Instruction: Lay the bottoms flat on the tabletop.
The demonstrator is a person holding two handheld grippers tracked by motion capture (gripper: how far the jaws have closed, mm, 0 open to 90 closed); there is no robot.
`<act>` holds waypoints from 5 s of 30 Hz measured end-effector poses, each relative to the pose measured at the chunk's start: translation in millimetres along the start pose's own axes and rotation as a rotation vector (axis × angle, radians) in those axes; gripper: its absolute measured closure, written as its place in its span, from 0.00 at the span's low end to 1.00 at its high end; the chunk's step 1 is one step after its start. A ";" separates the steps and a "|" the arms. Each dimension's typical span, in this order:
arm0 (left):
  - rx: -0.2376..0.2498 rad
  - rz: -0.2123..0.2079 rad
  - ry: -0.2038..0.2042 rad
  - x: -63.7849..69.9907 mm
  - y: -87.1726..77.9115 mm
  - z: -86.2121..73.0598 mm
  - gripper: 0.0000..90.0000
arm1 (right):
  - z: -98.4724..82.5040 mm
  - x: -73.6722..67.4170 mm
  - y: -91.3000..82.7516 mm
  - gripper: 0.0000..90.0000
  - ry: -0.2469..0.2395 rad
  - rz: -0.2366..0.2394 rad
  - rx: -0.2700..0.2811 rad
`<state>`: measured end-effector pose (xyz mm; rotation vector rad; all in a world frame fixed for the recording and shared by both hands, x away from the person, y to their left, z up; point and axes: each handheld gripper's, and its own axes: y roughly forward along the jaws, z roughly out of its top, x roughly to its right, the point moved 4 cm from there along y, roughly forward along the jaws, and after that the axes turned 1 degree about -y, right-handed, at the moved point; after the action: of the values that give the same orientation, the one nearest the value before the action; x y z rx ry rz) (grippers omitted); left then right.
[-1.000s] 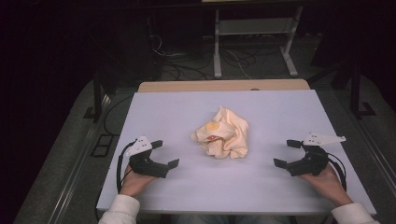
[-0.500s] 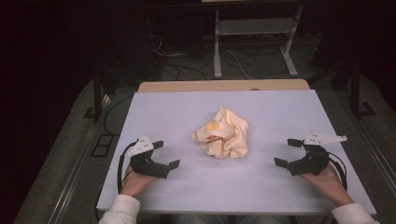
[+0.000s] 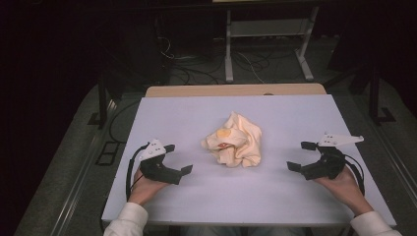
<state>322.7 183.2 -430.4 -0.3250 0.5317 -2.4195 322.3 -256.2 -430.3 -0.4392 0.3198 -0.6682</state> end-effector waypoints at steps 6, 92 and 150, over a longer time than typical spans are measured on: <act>0.021 -0.028 0.021 7.0 2.0 15.1 0.00 | 11.8 -1.4 2.1 0.00 -0.011 0.012 0.000; -0.090 -0.101 0.025 -11.3 90.2 31.9 0.00 | 46.7 12.6 107.3 0.10 0.059 0.107 -0.092; -0.025 0.013 0.185 -18.9 27.8 132.0 0.85 | 78.7 -9.7 75.0 0.90 0.005 0.200 -0.108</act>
<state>398.8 136.5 -327.5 -0.1082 0.6430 -2.4461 387.3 -174.8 -397.7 -0.5011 0.4004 -0.4583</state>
